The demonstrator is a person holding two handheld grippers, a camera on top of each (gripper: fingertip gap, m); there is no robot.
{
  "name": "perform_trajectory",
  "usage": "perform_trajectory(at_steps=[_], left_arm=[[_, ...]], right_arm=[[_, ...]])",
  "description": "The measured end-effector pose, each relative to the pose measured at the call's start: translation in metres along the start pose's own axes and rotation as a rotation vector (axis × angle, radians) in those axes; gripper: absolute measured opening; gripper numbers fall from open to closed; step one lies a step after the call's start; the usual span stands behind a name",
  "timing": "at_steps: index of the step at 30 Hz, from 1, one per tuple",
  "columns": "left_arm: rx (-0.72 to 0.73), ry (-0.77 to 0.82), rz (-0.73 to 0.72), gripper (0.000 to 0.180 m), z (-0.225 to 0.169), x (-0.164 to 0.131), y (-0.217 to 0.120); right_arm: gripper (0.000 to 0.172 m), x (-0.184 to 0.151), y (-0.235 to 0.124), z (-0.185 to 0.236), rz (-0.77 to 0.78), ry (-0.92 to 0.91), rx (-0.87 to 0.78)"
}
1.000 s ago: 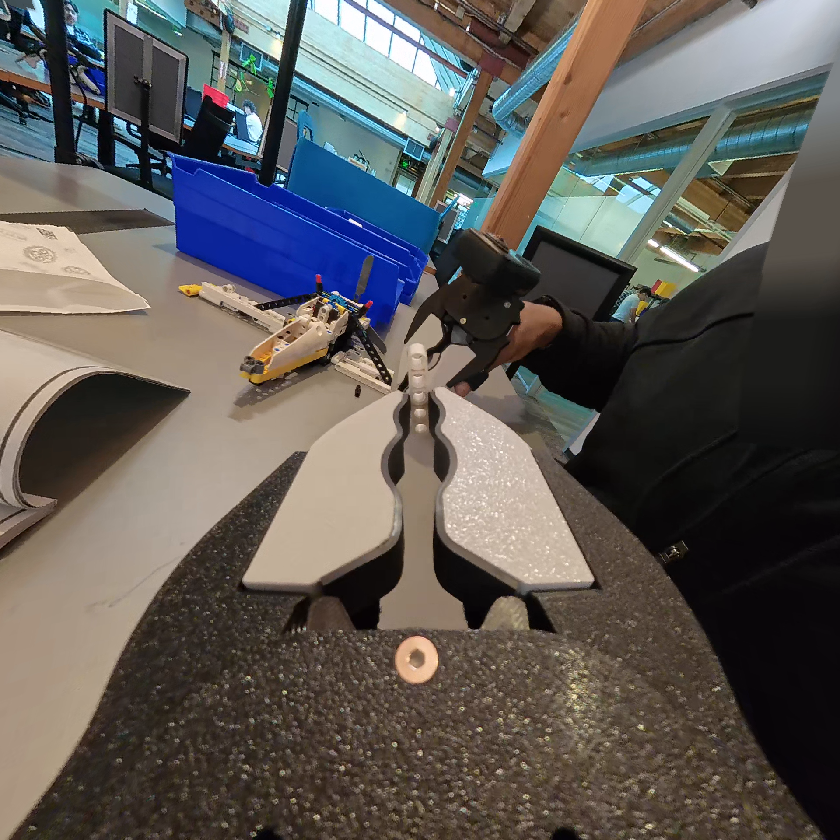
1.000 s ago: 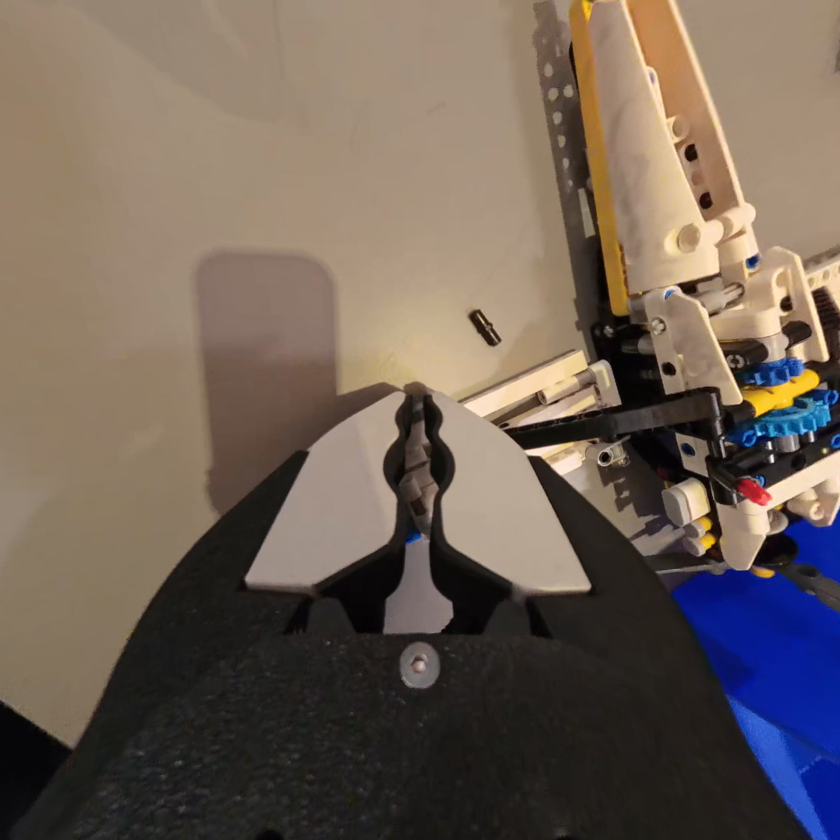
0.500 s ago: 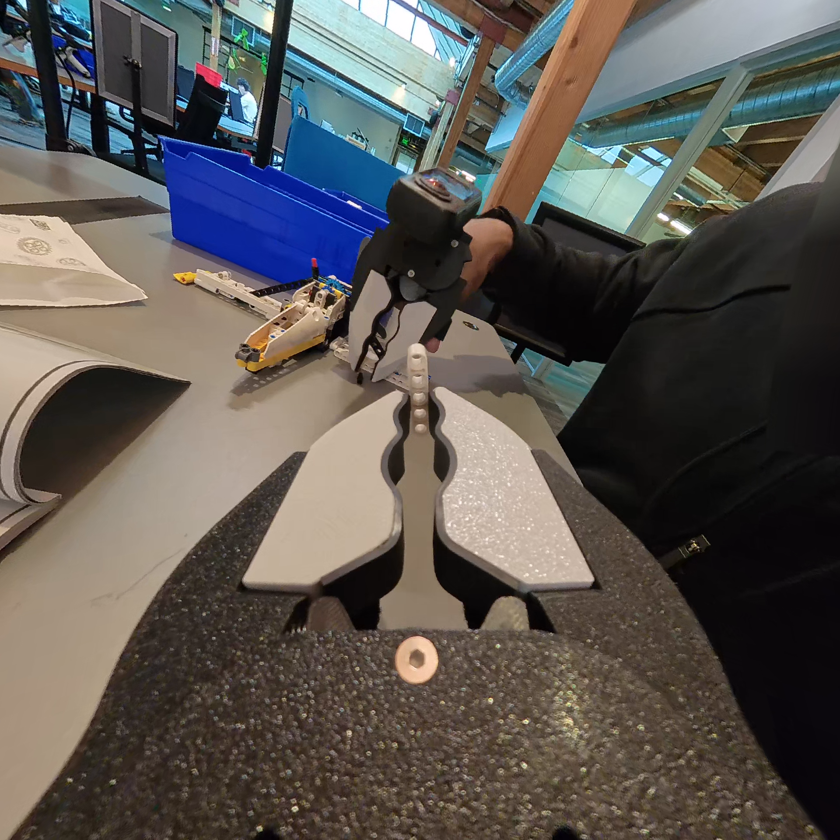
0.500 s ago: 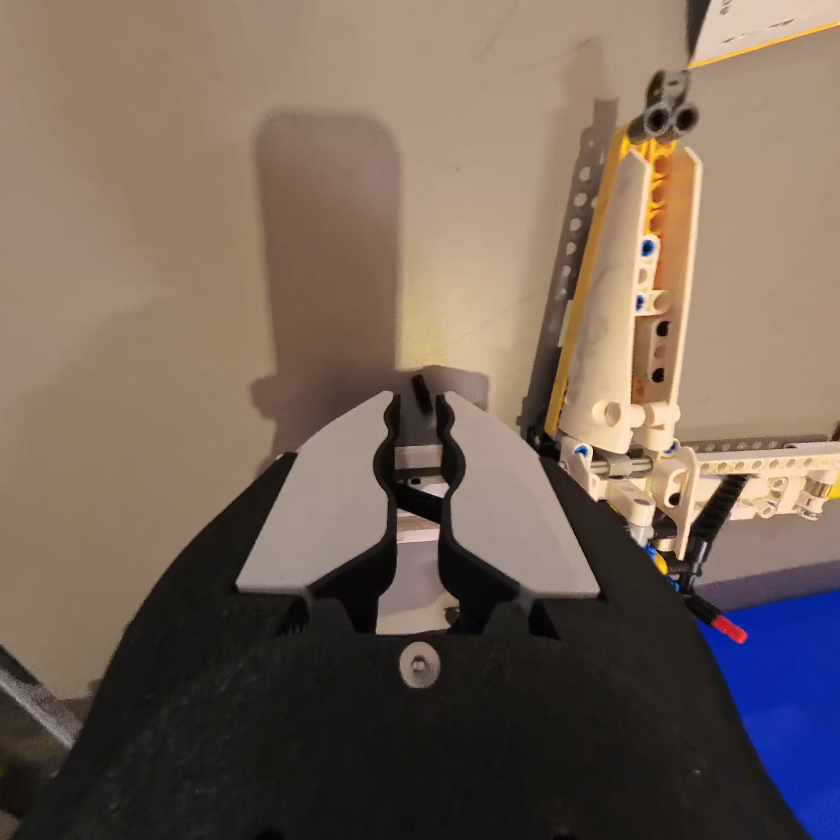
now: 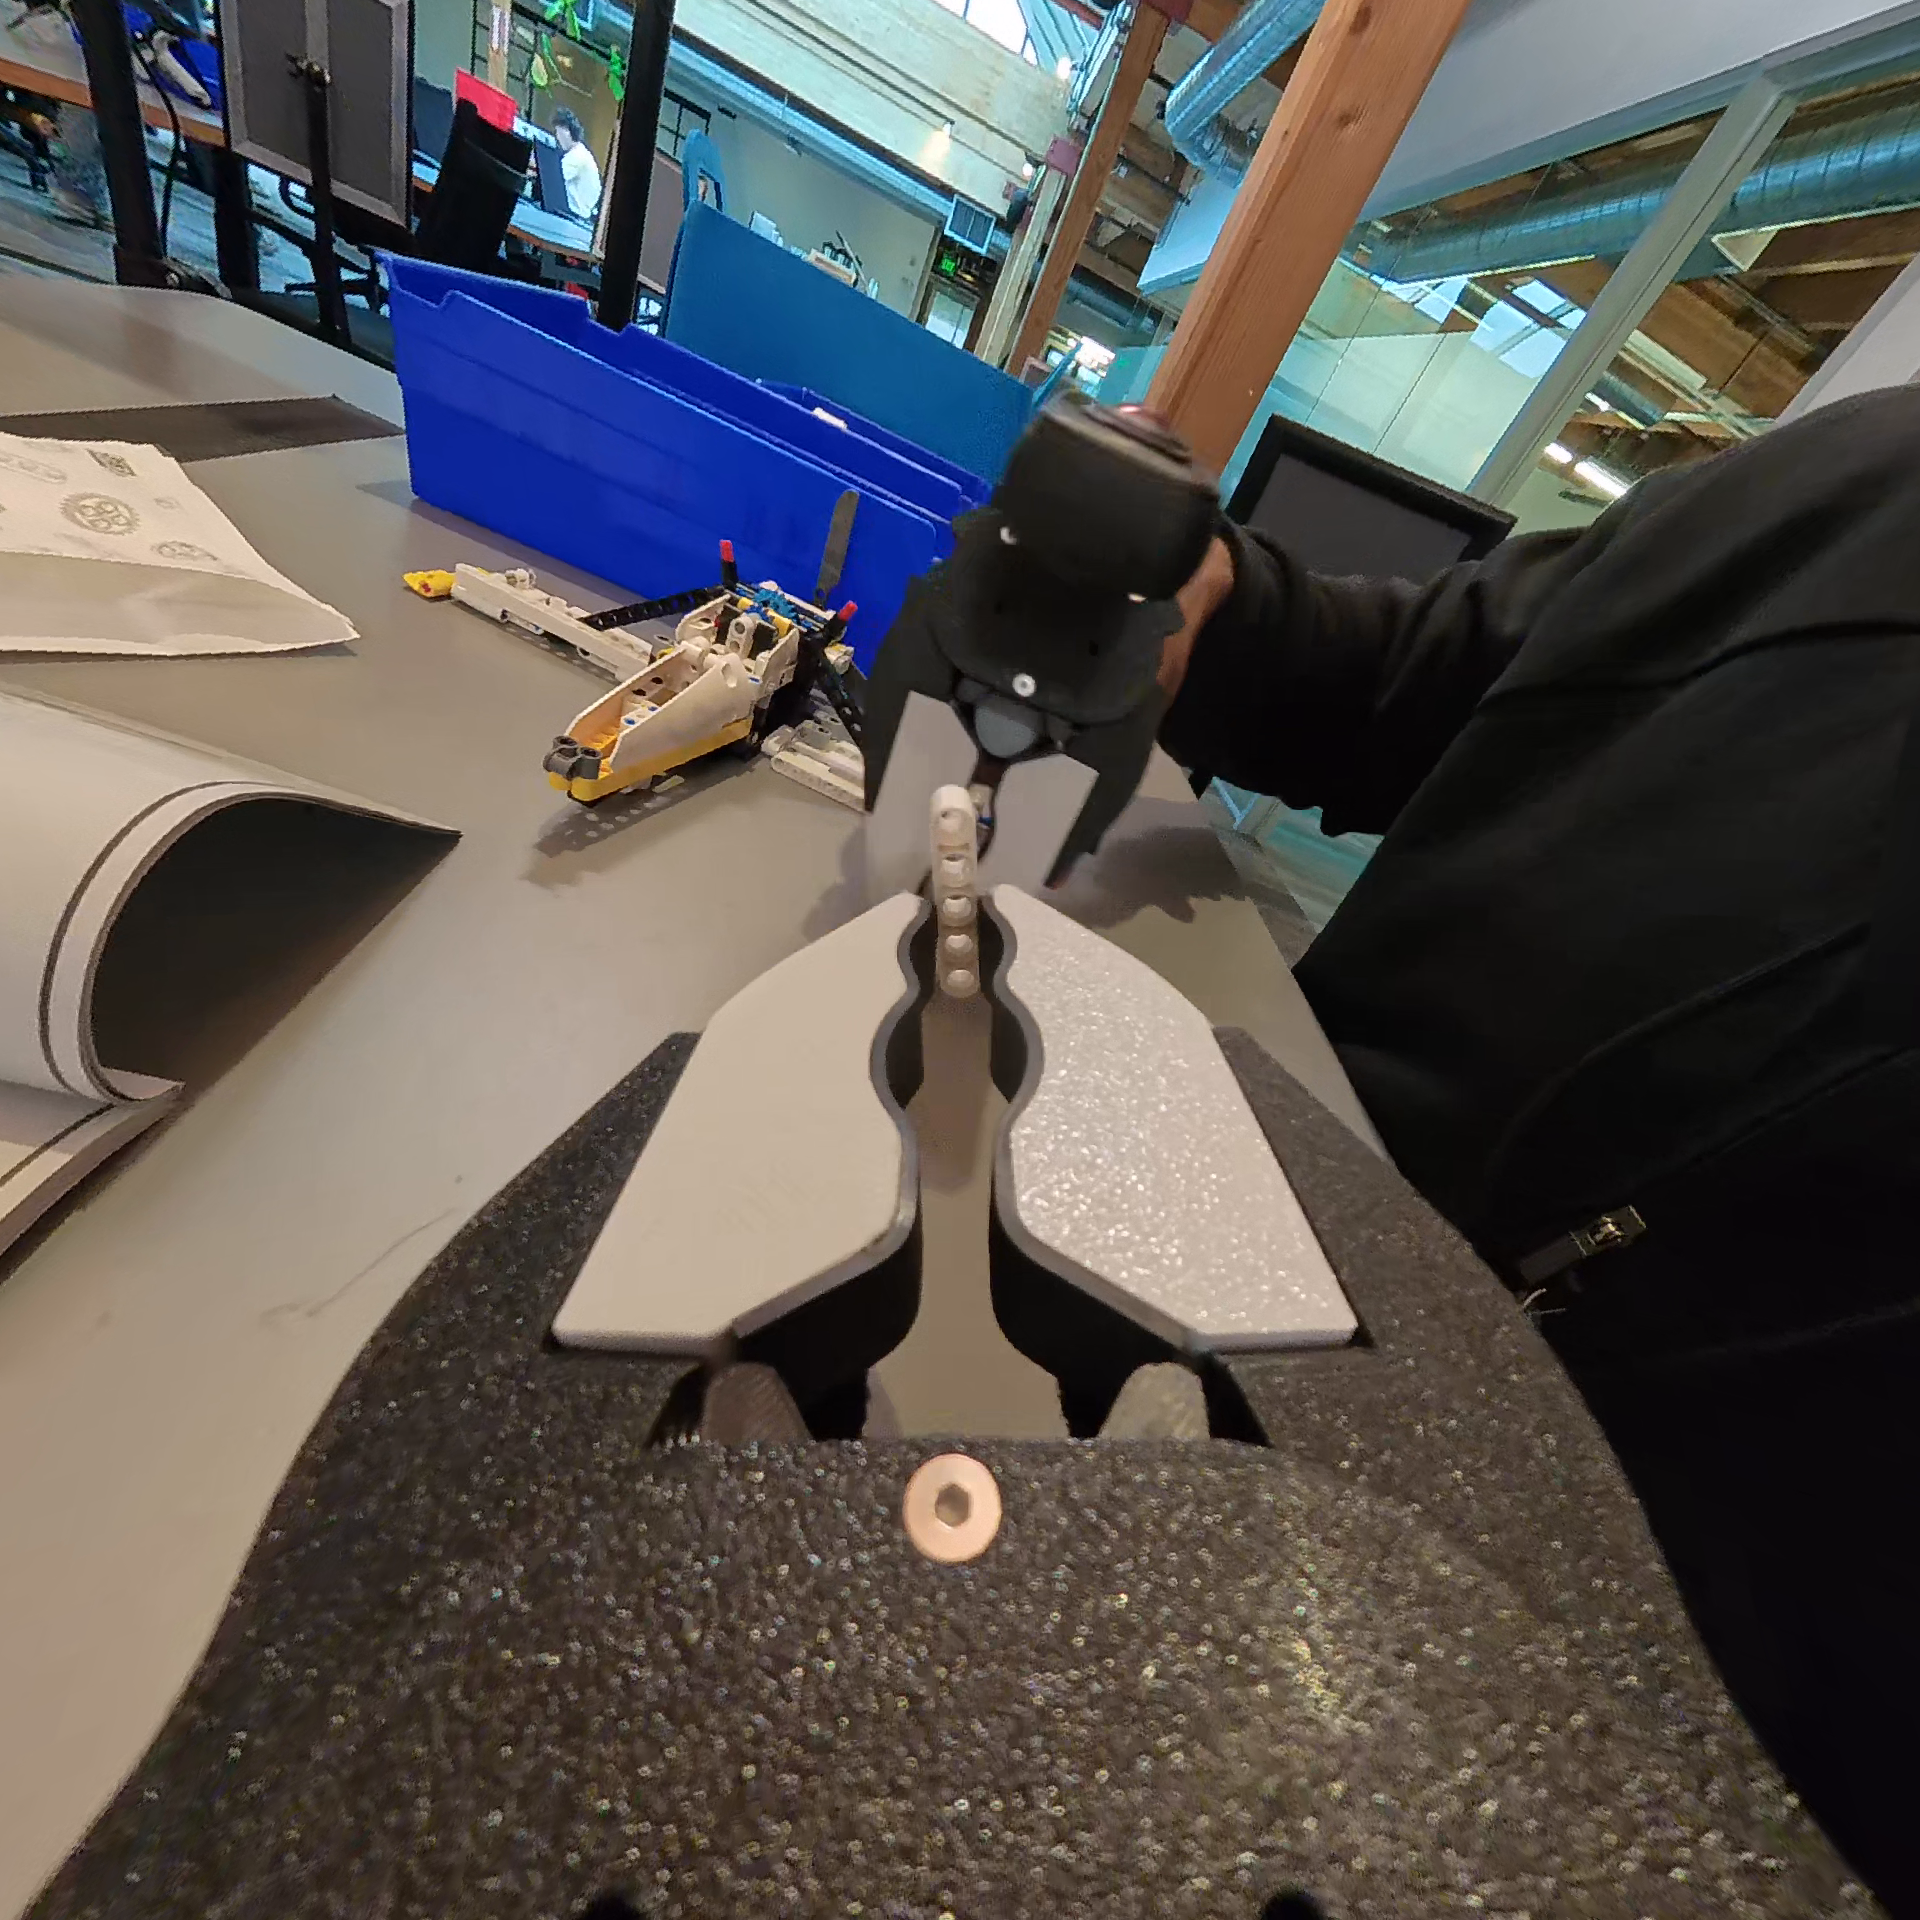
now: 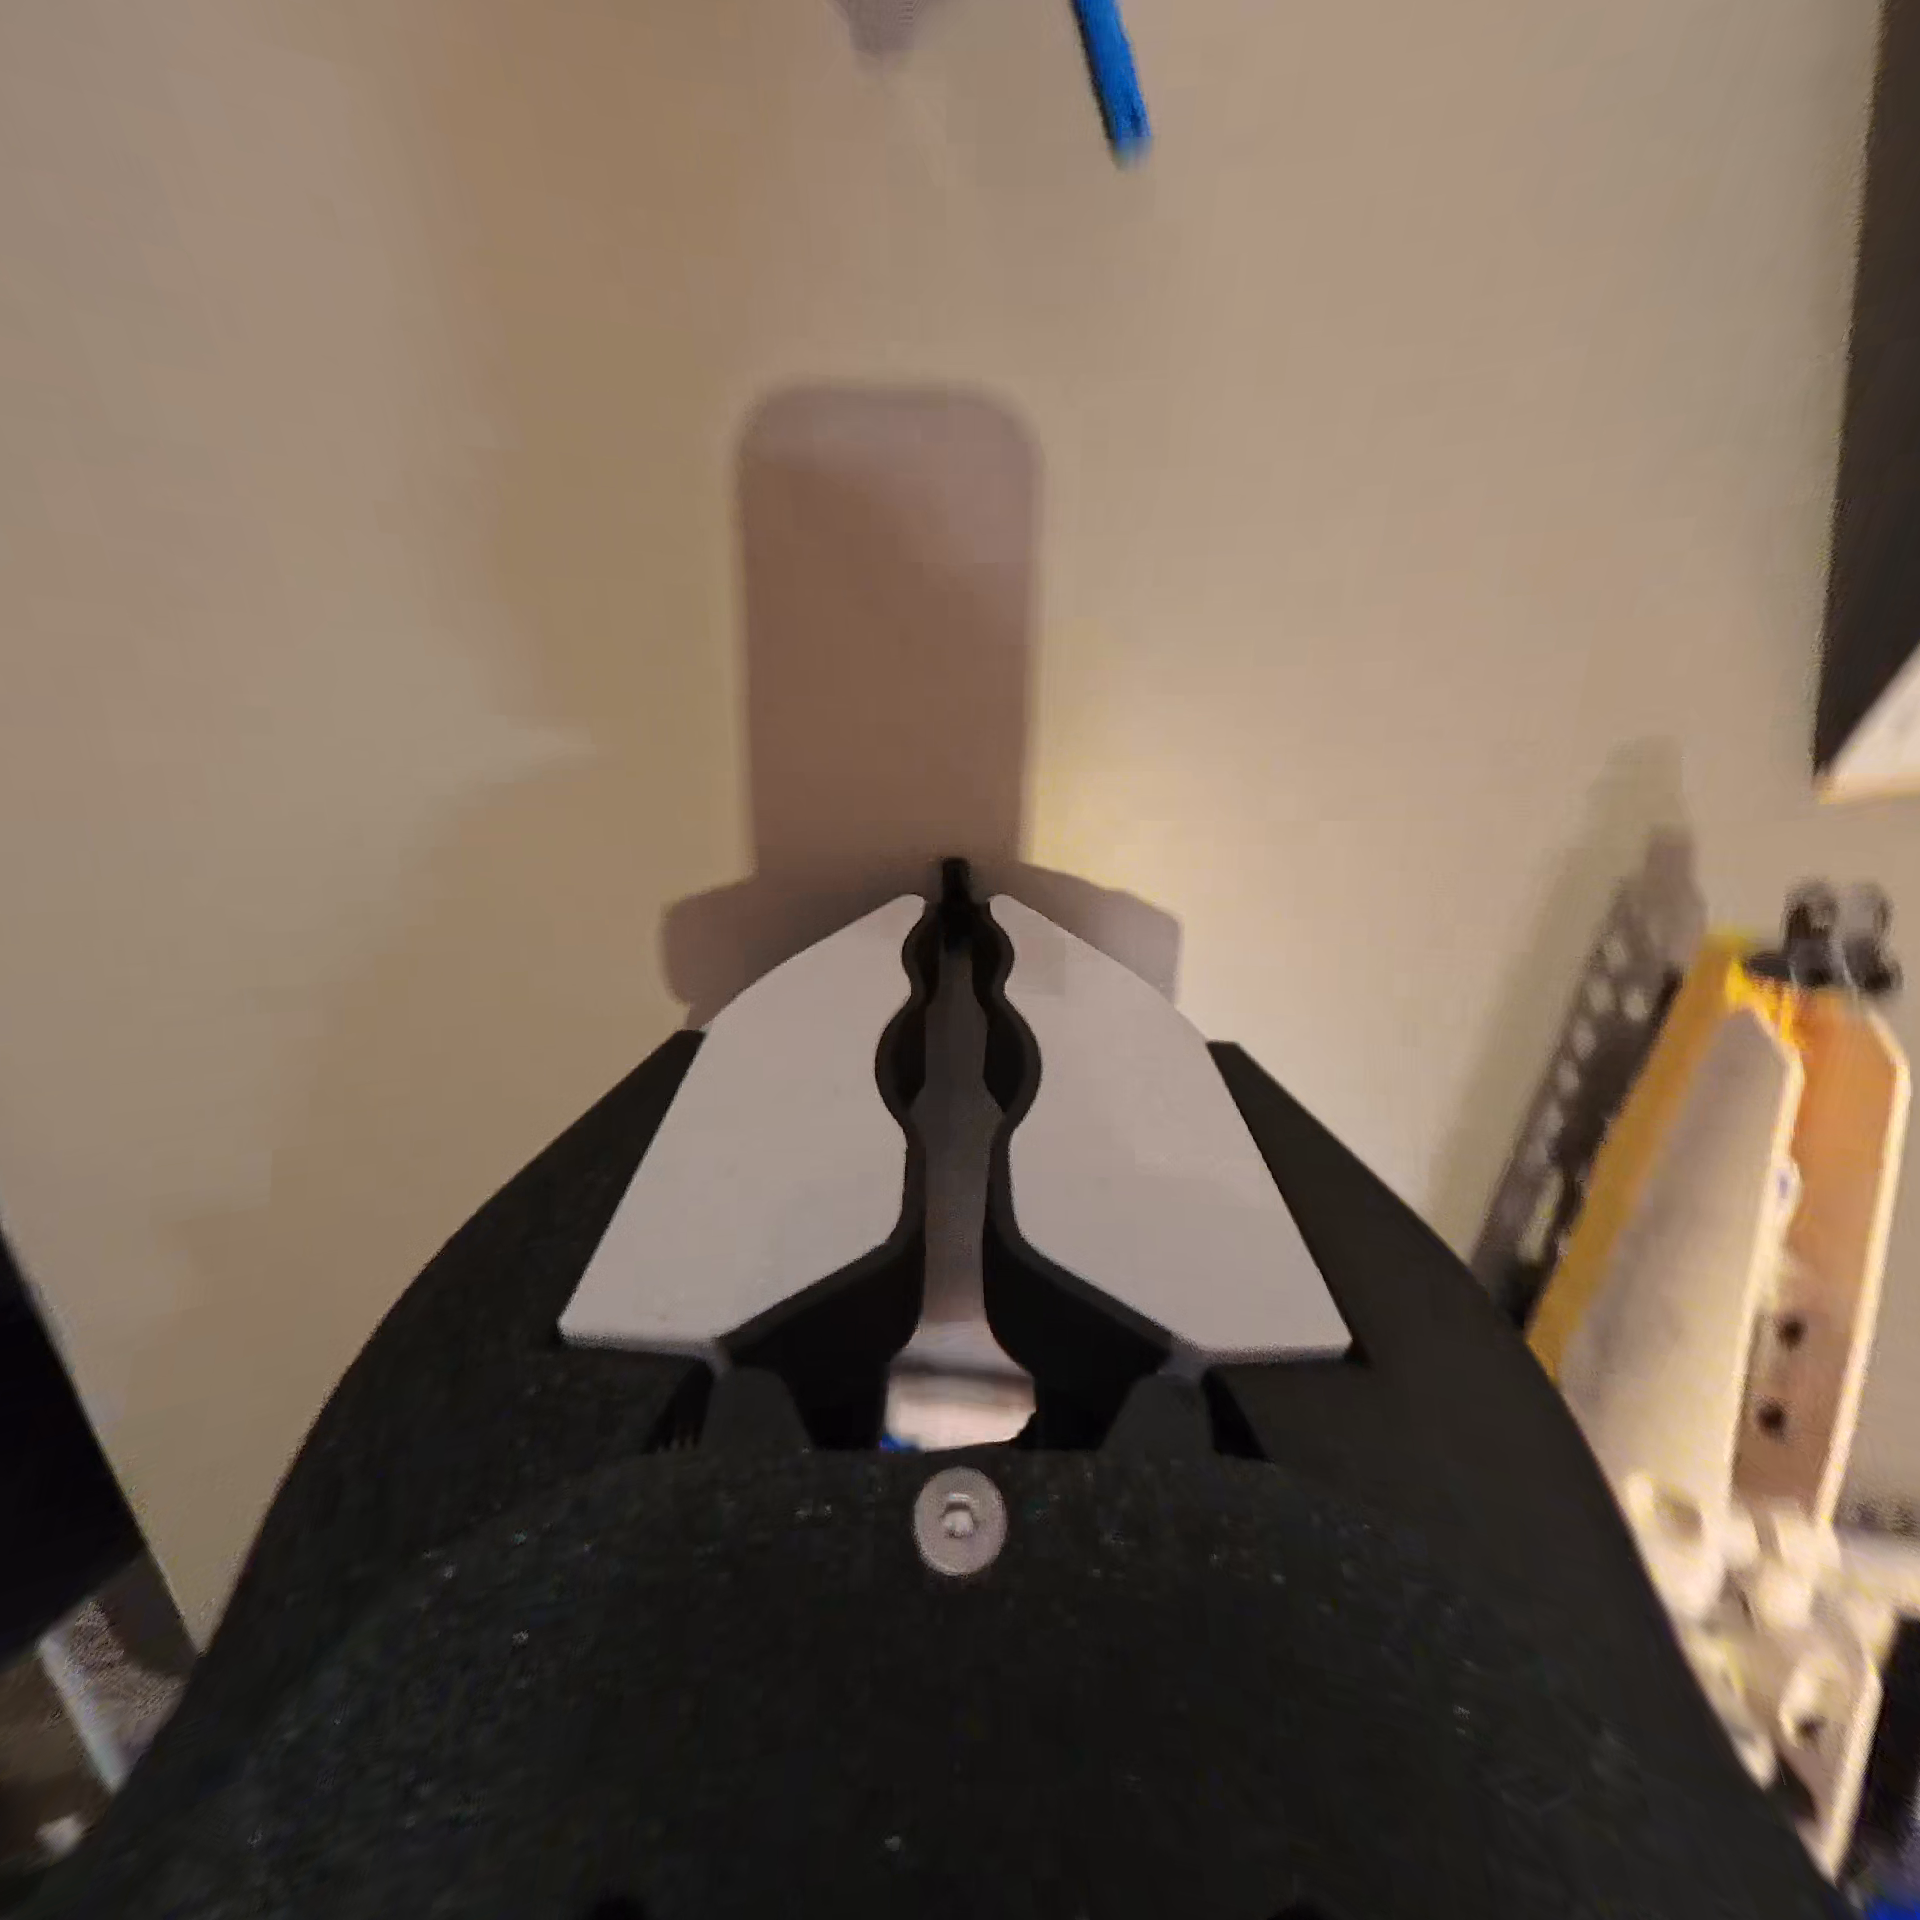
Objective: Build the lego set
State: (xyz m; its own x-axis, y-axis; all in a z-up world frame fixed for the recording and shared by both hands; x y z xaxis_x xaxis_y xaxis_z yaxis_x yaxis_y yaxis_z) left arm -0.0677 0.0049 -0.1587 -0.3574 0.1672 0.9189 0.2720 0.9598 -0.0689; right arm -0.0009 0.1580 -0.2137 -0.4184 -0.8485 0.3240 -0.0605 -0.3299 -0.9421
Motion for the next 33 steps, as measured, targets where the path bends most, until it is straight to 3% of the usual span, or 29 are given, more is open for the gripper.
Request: perform_trajectory(at_steps=[1, 7, 17, 33], left_arm=[[0.004, 0.002, 0.001, 0.007, 0.000, 0.000, 0.000], [0.008, 0.009, -0.006, 0.007, 0.000, 0.001, -0.002], [0.004, 0.005, -0.003, 0.007, 0.002, -0.001, -0.002], [-0.024, 0.000, -0.016, 0.007, 0.001, 0.000, -0.003]], right_arm=[[0.005, 0.011, 0.004, 0.005, -0.030, -0.017, 0.013], [0.014, 0.048, 0.022, 0.021, -0.207, -0.016, 0.068], [0.019, 0.045, 0.025, 0.019, -0.435, 0.140, 0.036], [0.018, 0.046, 0.027, 0.014, -0.430, -0.060, -0.034]])
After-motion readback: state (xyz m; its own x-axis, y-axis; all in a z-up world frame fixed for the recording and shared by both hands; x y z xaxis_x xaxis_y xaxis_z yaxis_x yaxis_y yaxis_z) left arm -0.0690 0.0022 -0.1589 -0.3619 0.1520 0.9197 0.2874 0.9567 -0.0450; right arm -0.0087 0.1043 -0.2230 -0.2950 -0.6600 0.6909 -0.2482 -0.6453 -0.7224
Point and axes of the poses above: each gripper's, where its closed fingertips meet, y out along the fingers, x out of its top, z = x × y across the jaws, the point moved 5 cm from there along -y, back along the fingers, and after that the axes turned 3 degrees about x, right-handed, at the moved point
